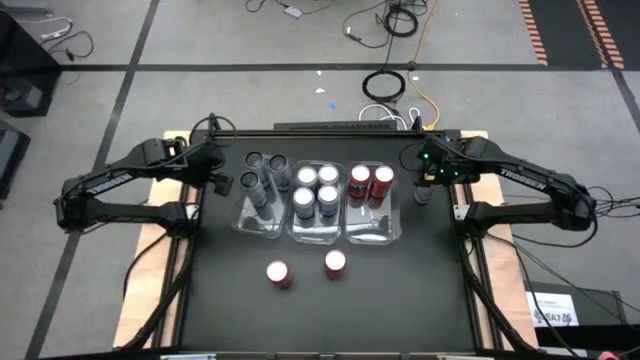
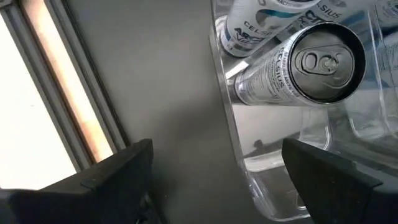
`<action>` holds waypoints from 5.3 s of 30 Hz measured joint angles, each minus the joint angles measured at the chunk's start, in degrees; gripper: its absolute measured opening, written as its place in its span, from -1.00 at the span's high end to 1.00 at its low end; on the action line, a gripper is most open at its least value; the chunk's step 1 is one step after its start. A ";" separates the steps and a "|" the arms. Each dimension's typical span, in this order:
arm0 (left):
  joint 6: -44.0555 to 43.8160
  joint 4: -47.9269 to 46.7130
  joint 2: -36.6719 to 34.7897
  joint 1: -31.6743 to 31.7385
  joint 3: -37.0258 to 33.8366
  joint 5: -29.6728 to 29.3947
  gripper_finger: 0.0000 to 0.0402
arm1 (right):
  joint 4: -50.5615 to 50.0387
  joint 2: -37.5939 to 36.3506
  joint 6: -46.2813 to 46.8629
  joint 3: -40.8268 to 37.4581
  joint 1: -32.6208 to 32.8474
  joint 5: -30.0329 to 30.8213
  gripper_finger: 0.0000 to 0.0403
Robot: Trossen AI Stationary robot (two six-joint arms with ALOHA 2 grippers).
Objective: Sort soda cans
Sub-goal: Put the white-blue soda can into the left transparent bin
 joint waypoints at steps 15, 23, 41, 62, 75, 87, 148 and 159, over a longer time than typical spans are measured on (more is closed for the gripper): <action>-0.09 2.76 0.00 0.01 0.00 0.44 -0.82 | 4.73 2.19 -12.13 -3.83 -5.95 -4.63 -0.19; -0.07 2.78 0.00 0.00 0.00 0.48 -0.82 | -0.89 0.78 -14.36 5.08 -5.34 -3.16 -0.19; -0.03 5.67 0.02 0.00 0.00 -2.58 -0.82 | 48.20 6.79 -19.60 28.62 14.54 -9.83 -0.19; 0.82 4.62 0.01 2.01 0.00 -3.10 -0.82 | 19.81 57.88 -27.84 77.26 24.70 -10.58 -0.19; 2.08 4.62 0.07 1.92 0.00 -2.80 -0.82 | 23.47 66.57 -27.21 77.35 24.74 -7.04 -0.19; 2.08 4.60 0.07 1.95 0.00 -2.84 -0.82 | 28.71 74.12 -27.17 77.35 24.03 -6.84 -0.28; 6.14 4.69 0.07 1.92 0.00 -2.67 -0.82 | 28.95 75.03 -26.04 77.28 23.45 -8.68 -0.34; 6.14 4.69 0.07 1.92 0.00 -2.71 -0.82 | 28.95 75.03 -26.60 77.28 23.45 -8.41 -0.34</action>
